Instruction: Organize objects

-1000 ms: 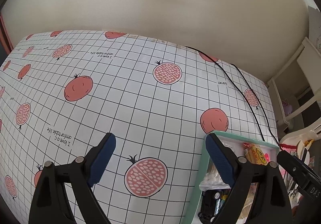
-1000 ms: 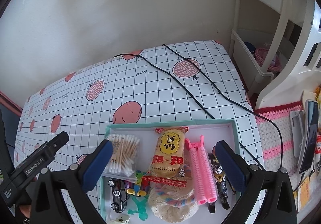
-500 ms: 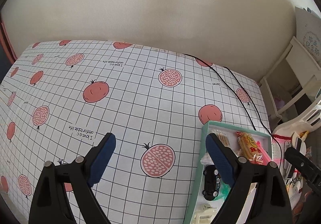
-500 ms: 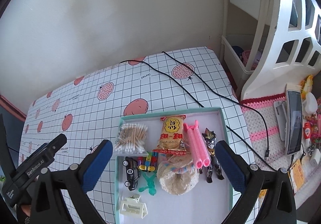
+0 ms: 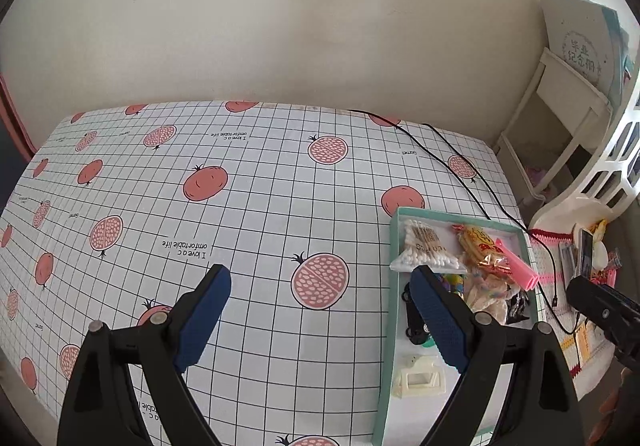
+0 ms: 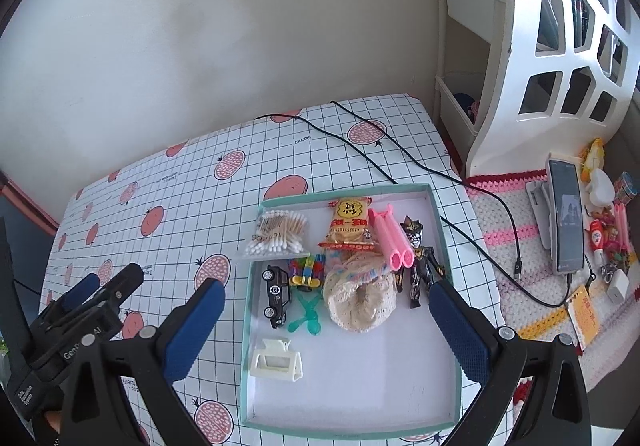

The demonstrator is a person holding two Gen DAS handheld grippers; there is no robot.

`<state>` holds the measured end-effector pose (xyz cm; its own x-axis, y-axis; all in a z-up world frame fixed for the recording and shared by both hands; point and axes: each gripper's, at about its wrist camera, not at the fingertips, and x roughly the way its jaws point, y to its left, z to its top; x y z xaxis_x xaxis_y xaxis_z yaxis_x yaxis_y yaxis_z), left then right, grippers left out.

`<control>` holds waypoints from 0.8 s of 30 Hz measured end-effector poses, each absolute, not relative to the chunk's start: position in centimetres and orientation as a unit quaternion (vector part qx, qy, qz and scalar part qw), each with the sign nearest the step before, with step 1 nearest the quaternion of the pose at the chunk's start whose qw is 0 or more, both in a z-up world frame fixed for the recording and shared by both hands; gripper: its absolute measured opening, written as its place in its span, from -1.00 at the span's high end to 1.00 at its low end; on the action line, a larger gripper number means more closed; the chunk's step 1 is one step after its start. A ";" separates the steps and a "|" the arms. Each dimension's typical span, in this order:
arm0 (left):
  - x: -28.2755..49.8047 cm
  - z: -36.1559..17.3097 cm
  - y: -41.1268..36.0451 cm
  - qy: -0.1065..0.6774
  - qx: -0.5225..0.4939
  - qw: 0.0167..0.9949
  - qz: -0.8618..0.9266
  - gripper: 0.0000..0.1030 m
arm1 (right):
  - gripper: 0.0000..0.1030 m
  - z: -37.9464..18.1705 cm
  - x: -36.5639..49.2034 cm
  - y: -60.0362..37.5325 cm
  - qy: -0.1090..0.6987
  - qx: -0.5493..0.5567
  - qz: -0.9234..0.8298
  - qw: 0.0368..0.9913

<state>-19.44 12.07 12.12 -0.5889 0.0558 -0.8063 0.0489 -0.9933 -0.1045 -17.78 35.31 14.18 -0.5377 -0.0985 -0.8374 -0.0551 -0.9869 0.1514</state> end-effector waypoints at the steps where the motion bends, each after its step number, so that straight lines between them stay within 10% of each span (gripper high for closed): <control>1: -19.0 12.1 12.1 -0.056 -0.452 0.004 0.890 -0.77 | -1.00 13.9 -17.3 35.2 -0.080 0.481 -0.873 0.012; 24: -10.2 8.8 10.2 -0.041 -0.453 0.001 0.890 -0.77 | -1.00 9.9 -9.6 32.8 -0.068 0.471 -0.879 0.031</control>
<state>-10.15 10.22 8.82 -0.5890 0.0402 -0.8072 0.0350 -0.9966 -0.0751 -9.55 32.75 9.88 -0.5553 -0.1186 -0.8232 -0.0100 -0.9888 0.1491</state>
